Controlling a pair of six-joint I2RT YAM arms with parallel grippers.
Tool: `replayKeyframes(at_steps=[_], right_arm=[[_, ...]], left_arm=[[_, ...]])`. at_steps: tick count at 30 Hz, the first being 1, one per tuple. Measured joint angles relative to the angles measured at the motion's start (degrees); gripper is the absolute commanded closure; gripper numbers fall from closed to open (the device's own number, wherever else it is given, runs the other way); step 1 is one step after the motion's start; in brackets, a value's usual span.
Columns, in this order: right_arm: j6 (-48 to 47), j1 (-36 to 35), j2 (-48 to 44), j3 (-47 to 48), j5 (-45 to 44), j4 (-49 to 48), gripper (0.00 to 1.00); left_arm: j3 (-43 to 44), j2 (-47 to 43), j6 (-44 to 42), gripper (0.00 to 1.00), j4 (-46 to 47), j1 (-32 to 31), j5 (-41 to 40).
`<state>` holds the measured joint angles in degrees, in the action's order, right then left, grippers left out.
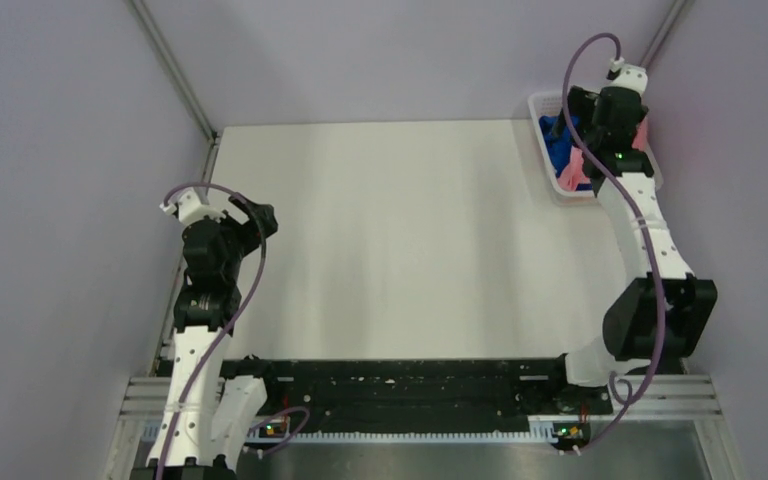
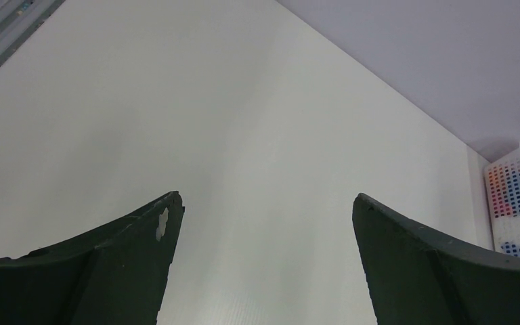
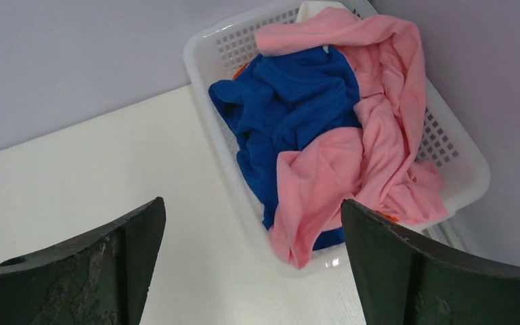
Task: Fold and stack the t-shirts
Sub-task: Grab crumpled tshirt from bin with the right arm
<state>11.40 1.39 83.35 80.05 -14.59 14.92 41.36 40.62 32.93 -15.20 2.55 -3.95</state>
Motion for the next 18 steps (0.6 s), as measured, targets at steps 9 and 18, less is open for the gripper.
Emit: replayKeyframes(at_steps=[9, 18], right_arm=[[-7.3, 0.3, 23.7, 22.2, 2.2, 6.4, 0.17], [-12.2, 0.3, 46.8, 47.5, -0.6, 14.6, 0.31]], left_arm=[[0.0, 1.2, -1.2, 0.01, 0.7, 0.0, 0.9], [0.0, 5.3, -1.4, 0.01, 1.6, 0.0, 1.3]])
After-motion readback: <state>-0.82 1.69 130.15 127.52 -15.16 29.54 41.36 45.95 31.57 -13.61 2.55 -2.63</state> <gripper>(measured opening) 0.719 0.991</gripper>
